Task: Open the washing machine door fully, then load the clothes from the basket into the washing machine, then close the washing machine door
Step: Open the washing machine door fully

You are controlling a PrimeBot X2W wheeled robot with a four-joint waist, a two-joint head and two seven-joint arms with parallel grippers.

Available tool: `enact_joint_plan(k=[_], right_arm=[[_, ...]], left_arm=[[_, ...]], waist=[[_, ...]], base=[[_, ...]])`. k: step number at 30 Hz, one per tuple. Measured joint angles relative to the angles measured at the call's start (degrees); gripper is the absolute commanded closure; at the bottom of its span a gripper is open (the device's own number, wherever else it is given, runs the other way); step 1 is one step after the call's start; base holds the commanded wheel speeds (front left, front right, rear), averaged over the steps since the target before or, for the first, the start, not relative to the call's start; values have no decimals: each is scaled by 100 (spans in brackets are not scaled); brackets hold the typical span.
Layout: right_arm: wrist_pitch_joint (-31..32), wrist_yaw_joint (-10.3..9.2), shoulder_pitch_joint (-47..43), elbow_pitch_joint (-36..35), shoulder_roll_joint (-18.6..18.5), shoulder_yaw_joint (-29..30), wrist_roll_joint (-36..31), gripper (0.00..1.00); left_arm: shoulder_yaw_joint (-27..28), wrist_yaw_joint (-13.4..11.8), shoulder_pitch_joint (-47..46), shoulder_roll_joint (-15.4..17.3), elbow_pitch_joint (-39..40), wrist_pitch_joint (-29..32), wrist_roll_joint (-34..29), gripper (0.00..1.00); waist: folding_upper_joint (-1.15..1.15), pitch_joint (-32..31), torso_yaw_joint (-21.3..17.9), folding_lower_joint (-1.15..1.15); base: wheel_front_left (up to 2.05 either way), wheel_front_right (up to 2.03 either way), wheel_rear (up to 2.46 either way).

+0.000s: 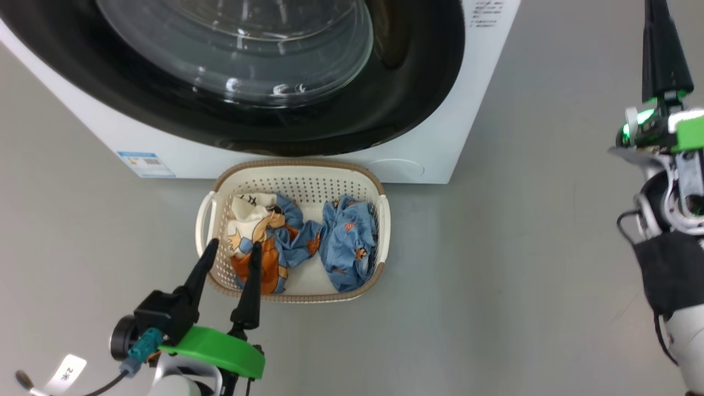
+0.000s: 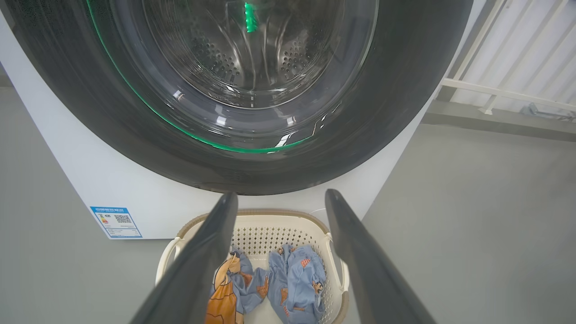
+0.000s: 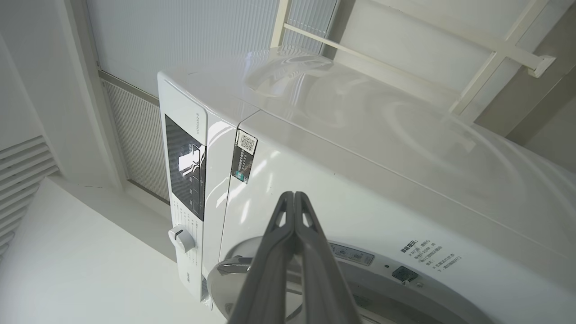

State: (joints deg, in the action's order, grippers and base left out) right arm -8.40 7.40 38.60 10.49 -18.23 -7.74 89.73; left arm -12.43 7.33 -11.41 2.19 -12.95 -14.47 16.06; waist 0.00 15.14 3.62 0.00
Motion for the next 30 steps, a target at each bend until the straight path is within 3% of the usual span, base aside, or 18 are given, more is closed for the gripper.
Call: enact_joint_plan(k=[7,20,30], right_arm=[[1317,0,544,385,-78,189,658,100],[3643,0,1551,1546,-76,391,855,100],[4334,0,2109,1963,-66,477,860,100]], left_arm=[[-115,0,-188,-3,1,-1,35,0],[-359,0,-400,-8,22,-15,201,0],[-544,0,-611,-10,141,-15,360,0]], waist=[[0,208,149,0],[0,626,407,0],[0,884,591,0]], base=[[0,0,0],[0,0,0],[0,0,0]])
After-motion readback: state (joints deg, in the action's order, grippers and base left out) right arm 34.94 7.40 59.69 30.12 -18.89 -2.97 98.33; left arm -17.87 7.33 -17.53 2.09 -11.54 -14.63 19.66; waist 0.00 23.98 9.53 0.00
